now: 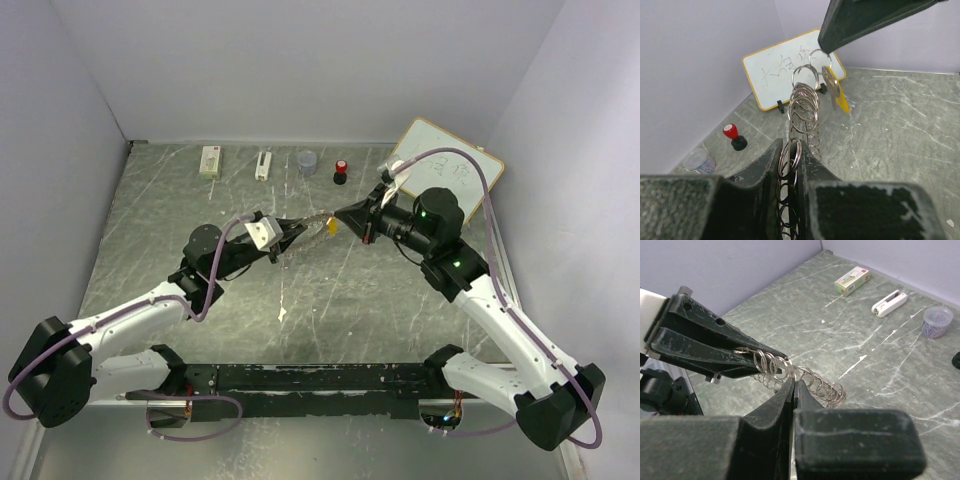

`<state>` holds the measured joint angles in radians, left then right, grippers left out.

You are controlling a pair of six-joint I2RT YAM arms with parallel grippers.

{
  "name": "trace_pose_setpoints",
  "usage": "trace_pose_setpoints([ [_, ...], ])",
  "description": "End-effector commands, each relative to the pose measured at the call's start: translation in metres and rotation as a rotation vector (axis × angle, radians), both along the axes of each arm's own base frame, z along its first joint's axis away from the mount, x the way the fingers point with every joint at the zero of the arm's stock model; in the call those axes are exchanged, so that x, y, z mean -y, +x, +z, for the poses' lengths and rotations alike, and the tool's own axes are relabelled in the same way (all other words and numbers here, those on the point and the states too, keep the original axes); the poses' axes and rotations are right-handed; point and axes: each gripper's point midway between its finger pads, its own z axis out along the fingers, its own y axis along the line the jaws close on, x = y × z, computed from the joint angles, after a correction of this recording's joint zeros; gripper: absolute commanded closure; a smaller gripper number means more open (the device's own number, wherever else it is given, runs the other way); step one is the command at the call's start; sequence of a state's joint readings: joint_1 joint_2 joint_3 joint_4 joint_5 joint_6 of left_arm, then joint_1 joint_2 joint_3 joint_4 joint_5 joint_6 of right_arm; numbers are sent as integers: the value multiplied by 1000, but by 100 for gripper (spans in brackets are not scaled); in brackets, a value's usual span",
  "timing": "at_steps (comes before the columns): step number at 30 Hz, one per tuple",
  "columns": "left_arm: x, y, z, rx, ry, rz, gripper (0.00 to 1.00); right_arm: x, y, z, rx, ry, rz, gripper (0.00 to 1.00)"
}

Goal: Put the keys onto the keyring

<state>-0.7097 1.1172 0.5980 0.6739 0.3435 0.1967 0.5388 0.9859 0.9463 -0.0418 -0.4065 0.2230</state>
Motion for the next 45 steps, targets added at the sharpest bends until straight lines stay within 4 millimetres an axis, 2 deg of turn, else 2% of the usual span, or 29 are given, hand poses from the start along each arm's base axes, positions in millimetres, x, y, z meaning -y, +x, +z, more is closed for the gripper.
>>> trace_pose_setpoints([
  [1,-5,10,12,29,-68,55,93,4,3,30,54,6,-24,100],
  [9,-4,17,0,11,-74,77,93,1,5,37,37,-2,-10,100],
  [14,-4,15,2,12,-84,72,93,1,13,19,-6,-18,-44,100],
  [15,-5,15,4,12,-85,71,93,2,16,14,-20,-19,-59,95],
  [18,-6,12,11,19,-95,66,93,1,17,1,-40,-17,-60,71],
  [21,-8,11,18,23,-106,72,93,0,13,-17,-47,-16,-42,61],
  [23,-9,10,22,23,-112,74,93,0,10,-25,-31,-19,-29,47],
  [24,-9,10,23,22,-113,76,93,0,9,-28,-20,-22,-26,45],
  [32,-9,10,33,16,-125,72,93,-4,-8,-48,59,3,57,41],
  [39,-8,11,39,3,-138,71,93,5,-10,-61,223,77,15,37],
  [43,-8,10,42,-5,-145,69,93,11,-13,-65,317,127,-16,38],
  [45,-7,10,43,-10,-146,66,93,10,-14,-69,338,118,-6,42],
])
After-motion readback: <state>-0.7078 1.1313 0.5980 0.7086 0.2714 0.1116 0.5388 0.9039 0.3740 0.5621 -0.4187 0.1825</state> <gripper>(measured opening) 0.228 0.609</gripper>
